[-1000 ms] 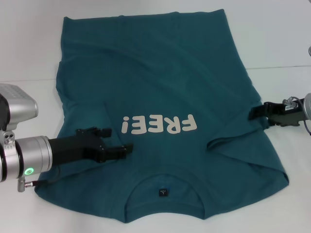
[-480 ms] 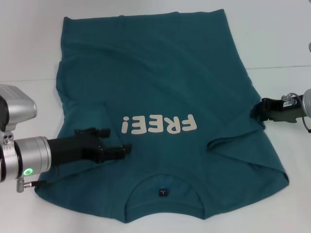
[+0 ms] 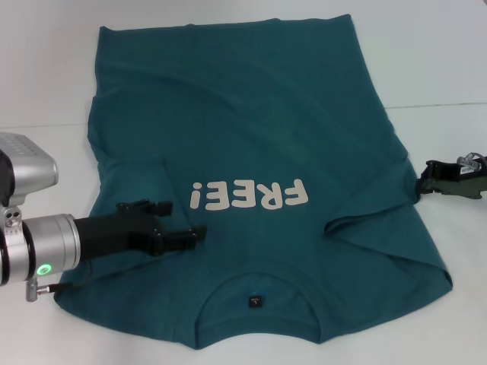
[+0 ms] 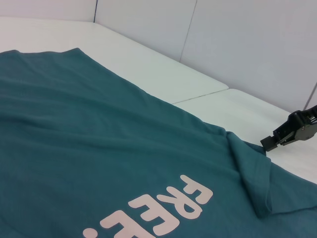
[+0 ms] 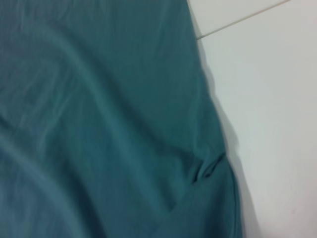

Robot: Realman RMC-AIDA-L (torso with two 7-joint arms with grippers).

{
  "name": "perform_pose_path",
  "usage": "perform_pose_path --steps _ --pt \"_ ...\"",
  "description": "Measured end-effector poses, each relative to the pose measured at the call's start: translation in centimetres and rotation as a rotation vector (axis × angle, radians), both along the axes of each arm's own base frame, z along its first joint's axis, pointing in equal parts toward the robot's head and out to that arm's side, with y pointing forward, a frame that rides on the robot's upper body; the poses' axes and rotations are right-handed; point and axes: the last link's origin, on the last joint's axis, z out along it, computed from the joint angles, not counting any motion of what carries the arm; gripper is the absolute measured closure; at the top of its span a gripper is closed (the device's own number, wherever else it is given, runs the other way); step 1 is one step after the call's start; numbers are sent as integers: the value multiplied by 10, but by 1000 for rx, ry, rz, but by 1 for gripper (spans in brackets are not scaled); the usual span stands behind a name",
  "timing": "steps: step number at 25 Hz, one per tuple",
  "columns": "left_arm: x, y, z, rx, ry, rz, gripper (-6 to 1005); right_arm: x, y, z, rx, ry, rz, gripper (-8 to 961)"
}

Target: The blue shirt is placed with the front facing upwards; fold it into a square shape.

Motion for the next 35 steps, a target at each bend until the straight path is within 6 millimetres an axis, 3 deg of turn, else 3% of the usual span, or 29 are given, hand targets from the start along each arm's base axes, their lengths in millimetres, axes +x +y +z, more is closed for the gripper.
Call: perform_pose_path --steps 5,23,28,32,35 --pt "0 0 -1 -2 -1 -1 95 1 0 1 0 -10 10 897" --pt "0 0 0 -1 1 0 95 -22 8 6 -30 -2 89 949" --pt "-2 -1 0 -1 1 3 95 -6 5 24 26 1 24 948" --pt "-2 -1 0 -1 1 3 95 2 1 27 31 -4 -1 947" --pt "-1 0 0 -1 2 1 95 6 -2 28 32 -2 -13 864"
